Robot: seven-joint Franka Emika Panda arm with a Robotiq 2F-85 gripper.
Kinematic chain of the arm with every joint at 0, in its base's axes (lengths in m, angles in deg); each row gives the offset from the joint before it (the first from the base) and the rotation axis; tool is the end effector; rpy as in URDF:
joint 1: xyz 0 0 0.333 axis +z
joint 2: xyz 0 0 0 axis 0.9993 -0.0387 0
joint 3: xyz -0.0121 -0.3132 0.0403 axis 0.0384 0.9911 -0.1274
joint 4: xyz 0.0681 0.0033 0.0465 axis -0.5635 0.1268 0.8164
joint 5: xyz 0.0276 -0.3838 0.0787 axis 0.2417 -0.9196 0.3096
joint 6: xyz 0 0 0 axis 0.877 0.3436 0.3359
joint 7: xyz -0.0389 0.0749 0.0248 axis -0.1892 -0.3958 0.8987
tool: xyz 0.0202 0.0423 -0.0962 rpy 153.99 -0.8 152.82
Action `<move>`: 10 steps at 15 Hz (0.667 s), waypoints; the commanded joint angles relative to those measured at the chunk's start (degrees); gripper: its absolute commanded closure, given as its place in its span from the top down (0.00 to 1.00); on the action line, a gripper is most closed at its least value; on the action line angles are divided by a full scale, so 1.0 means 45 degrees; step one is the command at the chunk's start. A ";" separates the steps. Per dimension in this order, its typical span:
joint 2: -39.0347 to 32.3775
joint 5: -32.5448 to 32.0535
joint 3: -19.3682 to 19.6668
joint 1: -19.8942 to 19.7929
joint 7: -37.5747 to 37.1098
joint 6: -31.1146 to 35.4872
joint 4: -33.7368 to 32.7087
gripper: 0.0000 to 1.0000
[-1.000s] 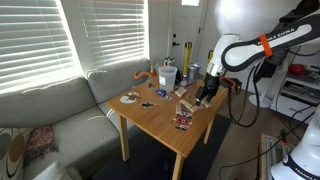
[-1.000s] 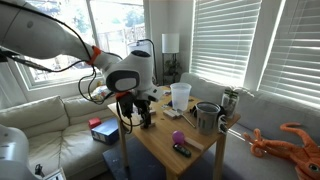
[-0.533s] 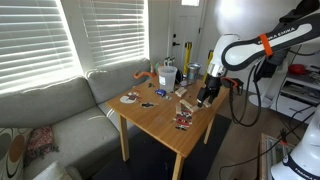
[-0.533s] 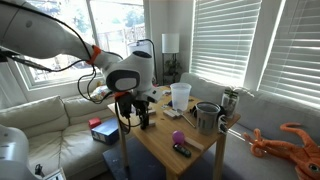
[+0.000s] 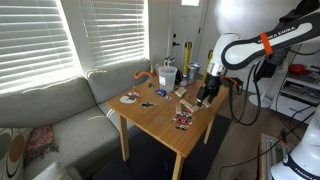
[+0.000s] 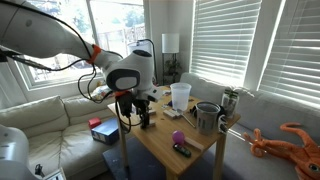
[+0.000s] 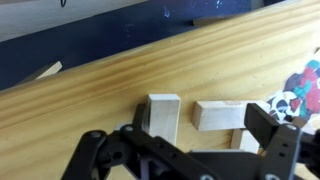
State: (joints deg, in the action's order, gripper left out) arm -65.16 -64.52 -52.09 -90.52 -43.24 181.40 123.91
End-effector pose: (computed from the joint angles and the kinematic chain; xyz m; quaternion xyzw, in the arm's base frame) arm 0.4333 -0.0377 0.3968 -0.9778 0.1744 -0.0168 0.1148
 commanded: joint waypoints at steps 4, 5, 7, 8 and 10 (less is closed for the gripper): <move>-0.0069 0.0275 -0.0008 0.0145 -0.0036 0.0017 -0.0226 1.00; -0.0088 0.0280 -0.0018 0.0158 -0.0033 0.0018 -0.0246 1.00; -0.0135 0.0303 -0.0026 0.0184 -0.0021 0.0014 -0.0294 1.00; -0.0164 0.0294 -0.0037 0.0196 -0.0028 0.0010 -0.0325 1.00; -0.0213 0.0267 -0.0048 0.0216 -0.0058 0.0022 -0.0370 1.00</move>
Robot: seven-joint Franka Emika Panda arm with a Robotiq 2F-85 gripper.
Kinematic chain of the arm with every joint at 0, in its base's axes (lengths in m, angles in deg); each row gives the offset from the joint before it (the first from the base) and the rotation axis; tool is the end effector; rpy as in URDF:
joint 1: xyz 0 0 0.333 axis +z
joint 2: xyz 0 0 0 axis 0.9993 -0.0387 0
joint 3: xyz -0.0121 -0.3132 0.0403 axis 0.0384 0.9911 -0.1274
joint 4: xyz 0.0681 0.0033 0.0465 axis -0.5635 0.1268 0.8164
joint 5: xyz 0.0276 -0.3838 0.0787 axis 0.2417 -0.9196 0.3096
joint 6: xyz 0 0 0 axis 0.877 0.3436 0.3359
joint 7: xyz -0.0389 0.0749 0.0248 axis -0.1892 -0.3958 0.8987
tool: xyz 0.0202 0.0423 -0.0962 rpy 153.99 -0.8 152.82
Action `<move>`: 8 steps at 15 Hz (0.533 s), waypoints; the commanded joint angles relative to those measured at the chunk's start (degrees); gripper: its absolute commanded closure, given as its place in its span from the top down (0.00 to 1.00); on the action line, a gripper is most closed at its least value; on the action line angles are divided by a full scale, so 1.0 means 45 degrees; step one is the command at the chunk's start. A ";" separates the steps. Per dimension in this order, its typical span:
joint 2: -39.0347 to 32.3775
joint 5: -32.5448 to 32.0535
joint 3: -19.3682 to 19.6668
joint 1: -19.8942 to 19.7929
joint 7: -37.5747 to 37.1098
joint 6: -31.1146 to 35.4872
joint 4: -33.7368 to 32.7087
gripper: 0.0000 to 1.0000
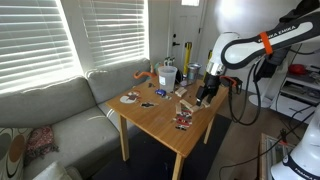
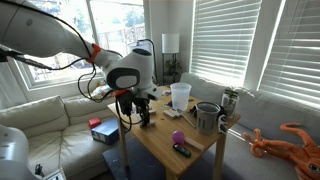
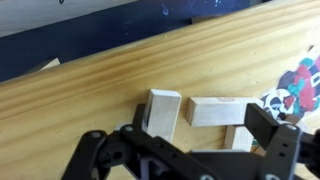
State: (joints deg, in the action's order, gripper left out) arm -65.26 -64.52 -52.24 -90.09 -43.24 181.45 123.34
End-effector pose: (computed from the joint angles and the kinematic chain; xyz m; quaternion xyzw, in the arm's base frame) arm 0.4364 -0.0337 0.4006 -0.9787 0.1691 -0.0208 0.1147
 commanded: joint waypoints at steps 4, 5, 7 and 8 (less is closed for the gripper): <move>-0.0274 0.0078 -0.0001 0.0043 -0.0149 -0.0014 -0.0246 1.00; -0.0260 0.0060 0.0013 0.0007 -0.0198 0.0002 -0.0213 1.00; -0.0230 0.0037 0.0036 -0.0050 -0.0263 0.0091 -0.0150 1.00; -0.0233 0.0039 0.0043 -0.0063 -0.0265 0.0152 -0.0147 1.00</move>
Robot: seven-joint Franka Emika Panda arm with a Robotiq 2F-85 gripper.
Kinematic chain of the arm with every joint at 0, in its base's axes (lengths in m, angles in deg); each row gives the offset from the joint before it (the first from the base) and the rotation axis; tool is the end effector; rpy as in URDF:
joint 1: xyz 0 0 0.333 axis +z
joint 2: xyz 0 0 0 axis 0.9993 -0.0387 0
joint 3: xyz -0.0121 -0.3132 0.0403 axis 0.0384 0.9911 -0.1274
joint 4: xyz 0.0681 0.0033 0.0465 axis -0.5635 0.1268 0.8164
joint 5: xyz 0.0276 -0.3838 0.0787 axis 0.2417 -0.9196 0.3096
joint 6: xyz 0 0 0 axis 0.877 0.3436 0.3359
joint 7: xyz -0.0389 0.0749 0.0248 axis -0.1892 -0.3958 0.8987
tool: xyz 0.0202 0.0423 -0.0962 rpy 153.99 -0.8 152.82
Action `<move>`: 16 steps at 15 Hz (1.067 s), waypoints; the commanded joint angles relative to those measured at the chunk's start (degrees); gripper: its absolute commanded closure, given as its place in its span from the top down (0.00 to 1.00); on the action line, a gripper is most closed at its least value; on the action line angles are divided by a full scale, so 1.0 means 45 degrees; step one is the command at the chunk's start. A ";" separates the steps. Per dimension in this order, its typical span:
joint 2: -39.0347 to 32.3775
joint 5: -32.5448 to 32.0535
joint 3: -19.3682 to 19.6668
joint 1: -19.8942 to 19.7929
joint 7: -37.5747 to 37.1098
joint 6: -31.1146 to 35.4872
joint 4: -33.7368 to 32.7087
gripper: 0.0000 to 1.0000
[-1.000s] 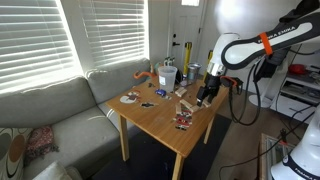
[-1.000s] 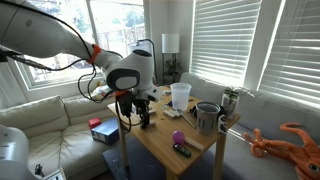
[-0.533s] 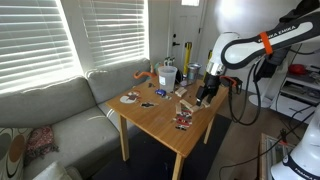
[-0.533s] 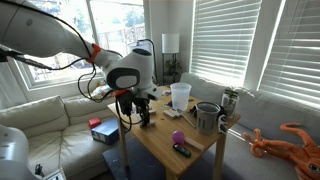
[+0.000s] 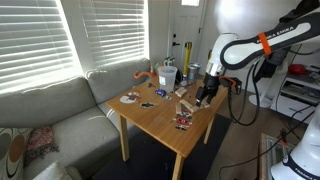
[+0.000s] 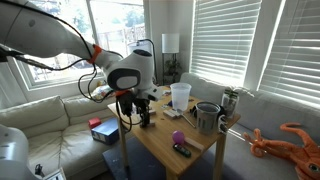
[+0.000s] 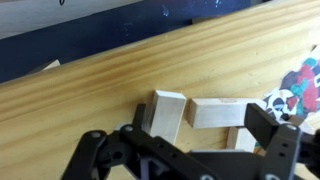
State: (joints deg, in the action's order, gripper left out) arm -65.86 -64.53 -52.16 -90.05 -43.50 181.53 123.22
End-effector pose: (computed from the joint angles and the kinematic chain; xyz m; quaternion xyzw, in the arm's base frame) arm 0.4377 -0.0341 0.3971 -0.9783 0.1722 -0.0171 0.1142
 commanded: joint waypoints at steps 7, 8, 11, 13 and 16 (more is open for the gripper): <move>-0.0285 0.0212 -0.0013 0.0090 -0.0010 0.0701 -0.0250 1.00; -0.0342 0.0240 -0.0012 0.0124 0.0017 0.0681 -0.0288 1.00; -0.0459 0.0380 0.0006 0.0243 0.0127 0.0610 -0.0404 1.00; -0.0543 0.0320 -0.0010 0.0247 0.0076 0.0637 -0.0461 1.00; -0.0615 0.0282 -0.0011 0.0245 0.0049 0.0630 -0.0514 1.00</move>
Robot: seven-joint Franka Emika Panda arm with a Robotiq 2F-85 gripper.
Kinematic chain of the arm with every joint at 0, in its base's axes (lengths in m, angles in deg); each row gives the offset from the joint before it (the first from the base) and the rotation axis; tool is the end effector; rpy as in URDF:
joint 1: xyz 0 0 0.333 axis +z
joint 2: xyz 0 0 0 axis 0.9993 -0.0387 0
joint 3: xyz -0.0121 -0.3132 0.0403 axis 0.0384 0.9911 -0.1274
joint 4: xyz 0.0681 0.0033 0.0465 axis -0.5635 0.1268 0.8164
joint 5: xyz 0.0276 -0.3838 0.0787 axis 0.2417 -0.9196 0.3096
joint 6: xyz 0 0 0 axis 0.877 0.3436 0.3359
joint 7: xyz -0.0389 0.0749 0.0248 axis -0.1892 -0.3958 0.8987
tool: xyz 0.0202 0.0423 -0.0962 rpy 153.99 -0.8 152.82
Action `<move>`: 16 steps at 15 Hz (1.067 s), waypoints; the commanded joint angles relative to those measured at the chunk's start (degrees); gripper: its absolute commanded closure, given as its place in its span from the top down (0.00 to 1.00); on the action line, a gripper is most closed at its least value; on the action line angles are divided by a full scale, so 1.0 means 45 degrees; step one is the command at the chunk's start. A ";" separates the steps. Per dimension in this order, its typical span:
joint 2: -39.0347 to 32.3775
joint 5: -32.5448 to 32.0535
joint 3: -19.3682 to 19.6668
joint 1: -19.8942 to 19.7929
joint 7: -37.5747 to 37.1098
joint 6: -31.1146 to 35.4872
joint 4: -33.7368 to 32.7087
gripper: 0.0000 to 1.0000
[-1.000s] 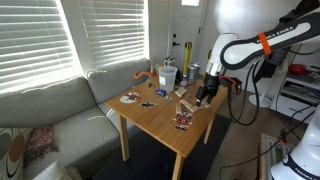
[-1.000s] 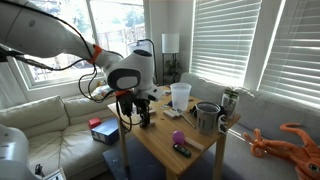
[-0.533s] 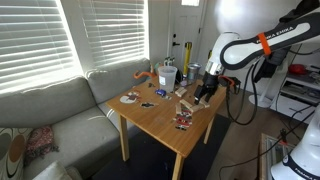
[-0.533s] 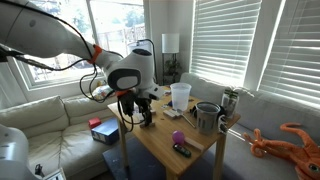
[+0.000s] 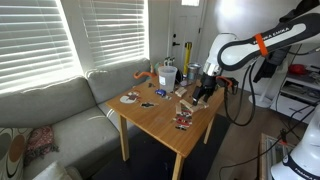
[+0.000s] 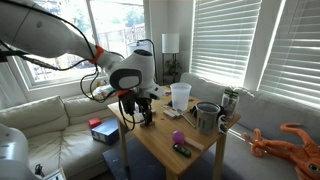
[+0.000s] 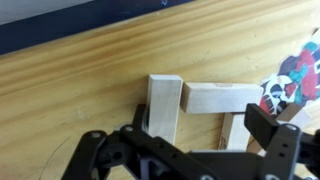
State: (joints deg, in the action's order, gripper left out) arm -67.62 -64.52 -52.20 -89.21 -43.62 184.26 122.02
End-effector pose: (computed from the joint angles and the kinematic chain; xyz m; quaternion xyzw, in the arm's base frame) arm 0.4502 -0.0302 0.3971 -0.9787 0.1691 -0.0350 0.1113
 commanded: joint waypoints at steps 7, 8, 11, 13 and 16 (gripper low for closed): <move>-0.0220 0.0644 0.0027 0.0135 0.0021 -0.0197 -0.0362 1.00; -0.0216 0.0748 0.0036 0.0144 0.0025 -0.0202 -0.0380 1.00; 0.0008 0.0661 0.0021 0.0052 -0.0066 -0.0207 -0.0311 1.00; 0.0402 0.0394 -0.0044 -0.0048 -0.0379 -0.0298 -0.0203 1.00; 0.0759 0.0290 -0.0230 -0.0020 -0.1014 -0.0601 -0.0488 1.00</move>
State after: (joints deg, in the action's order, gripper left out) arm -66.77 -62.90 -52.26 -89.14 -44.72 184.02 120.93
